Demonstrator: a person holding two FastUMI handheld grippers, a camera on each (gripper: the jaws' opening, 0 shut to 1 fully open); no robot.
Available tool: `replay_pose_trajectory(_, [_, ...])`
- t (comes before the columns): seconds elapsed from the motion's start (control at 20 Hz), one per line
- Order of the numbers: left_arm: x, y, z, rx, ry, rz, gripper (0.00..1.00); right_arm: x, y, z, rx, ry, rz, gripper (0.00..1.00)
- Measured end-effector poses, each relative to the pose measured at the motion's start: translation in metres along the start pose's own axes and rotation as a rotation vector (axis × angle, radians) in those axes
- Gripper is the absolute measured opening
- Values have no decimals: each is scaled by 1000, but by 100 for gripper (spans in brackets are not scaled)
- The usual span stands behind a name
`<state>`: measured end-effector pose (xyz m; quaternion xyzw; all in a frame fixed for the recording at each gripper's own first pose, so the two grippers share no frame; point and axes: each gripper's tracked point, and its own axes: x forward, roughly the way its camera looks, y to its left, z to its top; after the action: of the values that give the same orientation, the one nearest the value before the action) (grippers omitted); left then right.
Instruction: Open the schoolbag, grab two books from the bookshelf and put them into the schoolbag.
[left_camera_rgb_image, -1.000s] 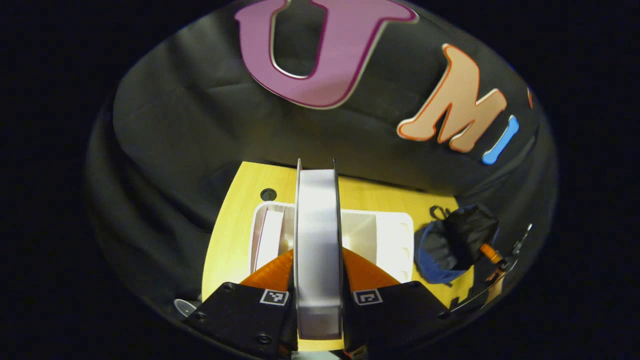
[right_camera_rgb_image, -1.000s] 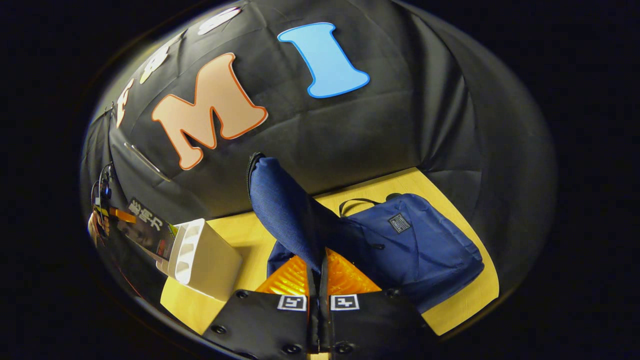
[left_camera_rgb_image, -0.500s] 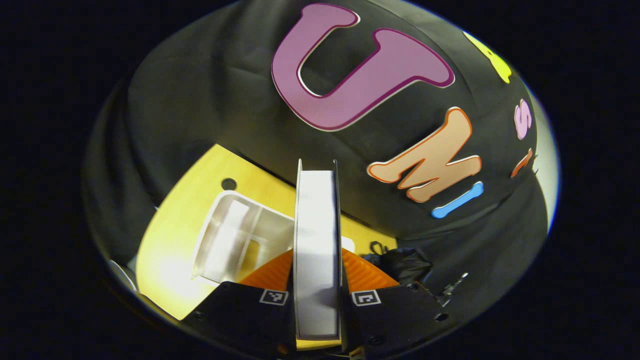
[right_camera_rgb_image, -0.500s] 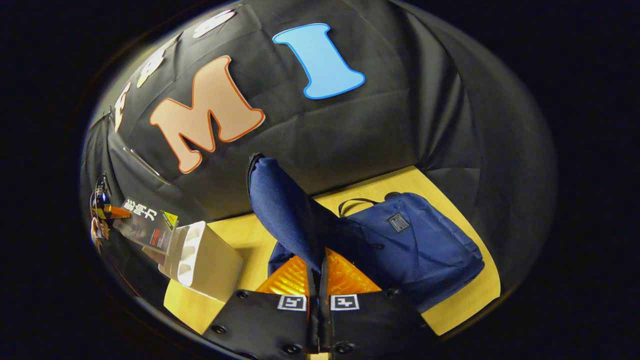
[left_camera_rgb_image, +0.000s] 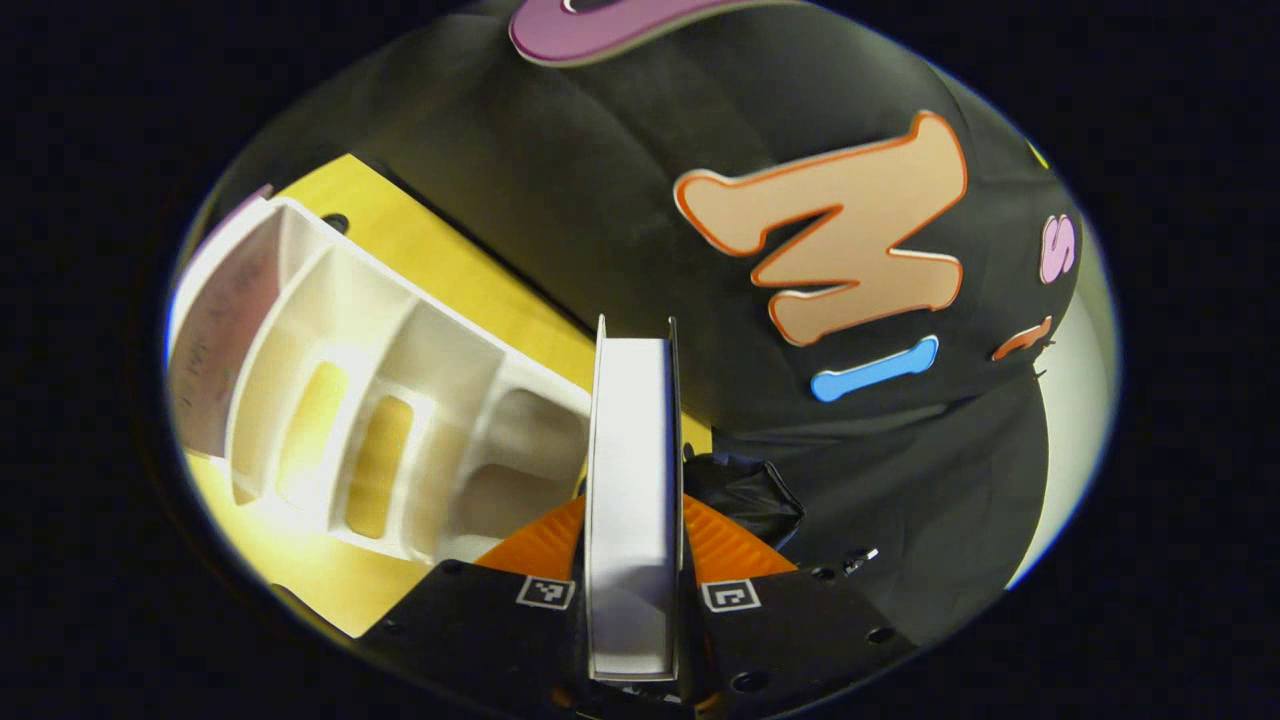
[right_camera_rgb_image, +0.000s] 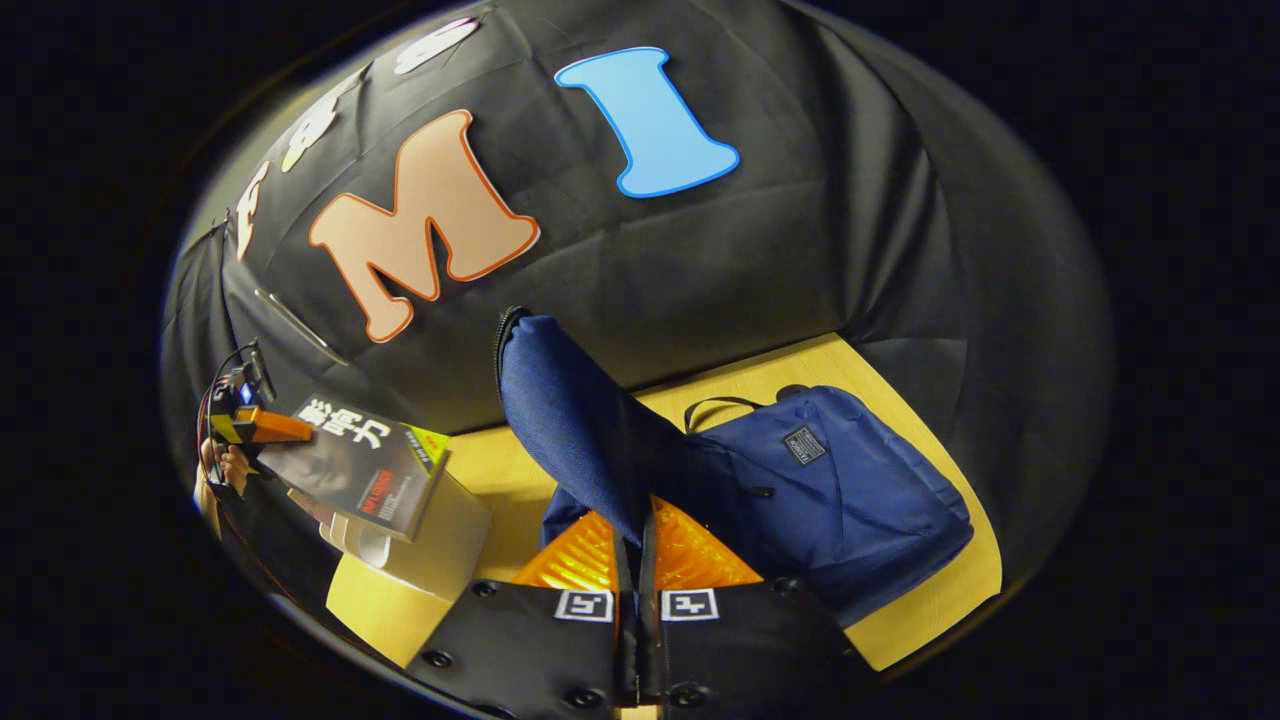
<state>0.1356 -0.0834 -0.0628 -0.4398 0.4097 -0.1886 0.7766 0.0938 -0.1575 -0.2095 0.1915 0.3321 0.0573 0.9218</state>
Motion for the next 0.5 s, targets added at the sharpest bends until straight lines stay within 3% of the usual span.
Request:
replay_pose_trajectory(0.25, [78,-37,-39,-22,62,-58,31,-1,0,0,10,-10,8,2])
replay_pose_trajectory(0.5, [148,-45,-85,-48,128,-52,34,-1,1,3,33,-42,12,4])
